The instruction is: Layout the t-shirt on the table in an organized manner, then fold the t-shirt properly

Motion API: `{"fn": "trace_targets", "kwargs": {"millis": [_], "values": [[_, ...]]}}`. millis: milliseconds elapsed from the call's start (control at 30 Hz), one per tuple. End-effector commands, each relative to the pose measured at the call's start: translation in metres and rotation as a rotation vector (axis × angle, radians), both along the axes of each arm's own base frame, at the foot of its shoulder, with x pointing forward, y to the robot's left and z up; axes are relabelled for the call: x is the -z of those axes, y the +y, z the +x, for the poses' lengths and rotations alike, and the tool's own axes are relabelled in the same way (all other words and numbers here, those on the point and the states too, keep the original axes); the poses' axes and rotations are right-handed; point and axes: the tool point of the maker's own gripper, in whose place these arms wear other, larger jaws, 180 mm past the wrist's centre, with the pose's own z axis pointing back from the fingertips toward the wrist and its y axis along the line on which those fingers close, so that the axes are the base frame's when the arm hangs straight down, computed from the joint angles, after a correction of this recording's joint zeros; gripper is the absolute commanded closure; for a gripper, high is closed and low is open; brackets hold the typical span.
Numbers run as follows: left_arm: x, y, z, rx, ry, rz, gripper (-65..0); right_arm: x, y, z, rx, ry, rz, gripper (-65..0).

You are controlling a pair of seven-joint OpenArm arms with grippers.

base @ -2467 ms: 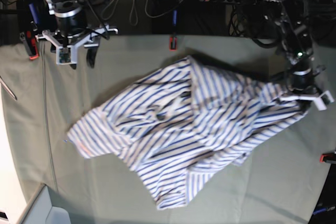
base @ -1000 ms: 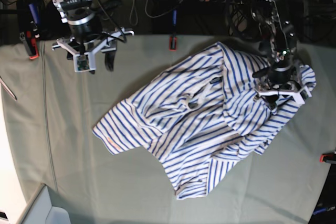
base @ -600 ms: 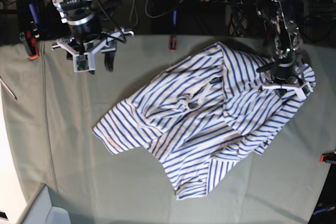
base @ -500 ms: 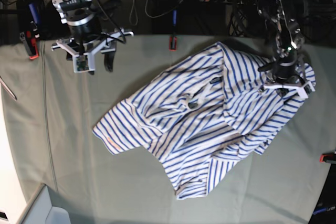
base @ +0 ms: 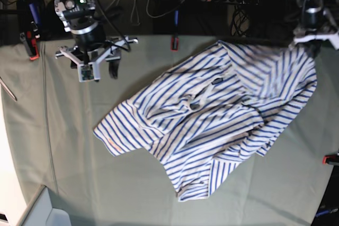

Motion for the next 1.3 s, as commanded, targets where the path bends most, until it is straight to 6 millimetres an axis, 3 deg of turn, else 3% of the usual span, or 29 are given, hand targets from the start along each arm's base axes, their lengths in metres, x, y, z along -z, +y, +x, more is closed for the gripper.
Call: {"fn": "trace_targets", "kwargs": {"millis": [0,167,300,533,700,867,1067,1133,1267], "values": [[-0.013,0.006,-0.004,-0.002,-0.029,0.026,-0.1,-0.01,0.004,0.005,-0.01,-0.042,0.01,-27.8],[-0.037,0.038,-0.034,-0.098,-0.053,0.051,-0.1,-0.012,0.017,0.009,-0.042,-0.051,0.027,-27.8],[-0.044,0.049,-0.046,-0.135,-0.064,0.053,-0.1,-0.007,0.029,0.007,-0.072,-0.038,0.039,-27.8],[-0.034,0.038,-0.041,-0.11,-0.052,0.023,-0.1,-0.003,0.071,0.006,-0.174,-0.028,0.082,-27.9],[-0.016,0.041,-0.05,-0.135,-0.013,-0.002,-0.1,0.013,0.104,0.005,-0.271,0.004,0.094,-34.4],[0.007,0.048,-0.06,-0.171,0.03,-0.032,-0.3,0.022,0.113,0.005,-0.298,0.022,0.088,-35.4],[0.017,0.05,-0.064,-0.187,0.045,-0.05,-1.1,0.018,0.113,0.013,-0.297,0.005,0.086,-35.4],[0.017,0.05,-0.064,-0.187,0.045,-0.05,-5.7,0.016,0.113,0.016,-0.297,-0.003,0.084,-35.4],[0.017,0.051,-0.067,-0.189,0.052,-0.048,-23.1,0.015,0.114,0.017,-0.298,-0.006,0.085,-35.7]]}}
